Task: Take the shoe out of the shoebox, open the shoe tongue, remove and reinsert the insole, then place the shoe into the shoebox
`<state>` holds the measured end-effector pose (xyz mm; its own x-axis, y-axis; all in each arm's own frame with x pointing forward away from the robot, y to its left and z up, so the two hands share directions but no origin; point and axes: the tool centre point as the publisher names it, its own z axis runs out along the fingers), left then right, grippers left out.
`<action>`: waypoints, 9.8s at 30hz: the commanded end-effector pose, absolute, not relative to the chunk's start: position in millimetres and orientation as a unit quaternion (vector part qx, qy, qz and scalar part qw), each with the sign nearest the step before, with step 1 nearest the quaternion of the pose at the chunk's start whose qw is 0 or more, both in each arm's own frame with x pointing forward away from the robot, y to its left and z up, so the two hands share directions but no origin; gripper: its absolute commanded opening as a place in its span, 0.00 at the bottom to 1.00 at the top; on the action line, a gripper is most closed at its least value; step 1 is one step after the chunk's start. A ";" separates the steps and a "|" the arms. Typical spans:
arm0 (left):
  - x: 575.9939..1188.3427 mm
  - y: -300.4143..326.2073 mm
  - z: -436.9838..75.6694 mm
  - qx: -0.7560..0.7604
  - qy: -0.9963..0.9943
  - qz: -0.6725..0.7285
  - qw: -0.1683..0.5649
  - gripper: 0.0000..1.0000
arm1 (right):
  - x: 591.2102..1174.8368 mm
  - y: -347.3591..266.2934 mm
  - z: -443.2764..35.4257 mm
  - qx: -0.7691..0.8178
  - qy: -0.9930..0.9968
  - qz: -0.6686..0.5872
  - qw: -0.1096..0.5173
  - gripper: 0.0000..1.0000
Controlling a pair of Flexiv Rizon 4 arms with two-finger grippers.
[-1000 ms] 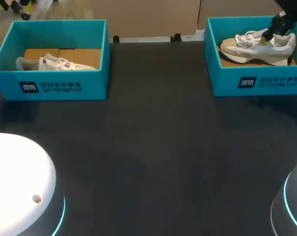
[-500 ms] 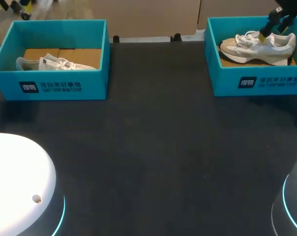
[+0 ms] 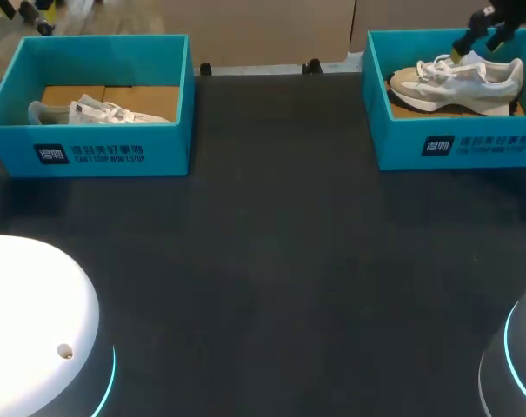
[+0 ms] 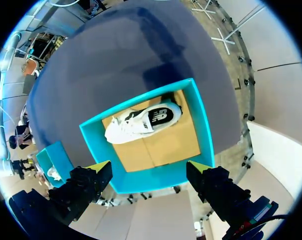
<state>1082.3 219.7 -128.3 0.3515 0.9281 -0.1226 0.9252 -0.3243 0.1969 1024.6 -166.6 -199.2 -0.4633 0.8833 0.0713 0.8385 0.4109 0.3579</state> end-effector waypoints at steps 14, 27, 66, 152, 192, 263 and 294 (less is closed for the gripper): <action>1081.7 219.7 -128.1 0.814 0.569 0.008 0.116 1.00 | 1076.3 -237.7 -224.4 0.696 0.702 0.130 0.075 1.00; 1081.7 219.7 -128.1 0.814 0.569 0.008 0.116 1.00 | 1074.2 -250.7 -226.6 0.739 0.659 0.111 0.087 1.00; 1081.7 219.7 -128.1 0.814 0.569 0.008 0.116 1.00 | 1137.8 -298.9 -281.2 0.874 0.465 -0.046 0.133 0.44; 1081.7 219.7 -128.1 0.814 0.569 0.008 0.116 1.00 | 1151.0 -358.0 -391.9 0.844 0.522 -0.092 0.084 0.00; 1081.7 219.7 -128.1 0.814 0.569 0.008 0.116 1.00 | 1100.5 -304.1 -252.9 0.844 0.519 -0.061 0.122 0.00; 1081.7 219.7 -128.1 0.814 0.569 0.008 0.116 1.00 | 923.0 -163.1 -142.8 0.784 0.605 -0.053 0.128 0.00; 1081.7 219.7 -128.1 0.814 0.569 0.008 0.116 1.00 | 890.7 -120.3 -140.2 0.772 0.623 -0.040 0.121 0.00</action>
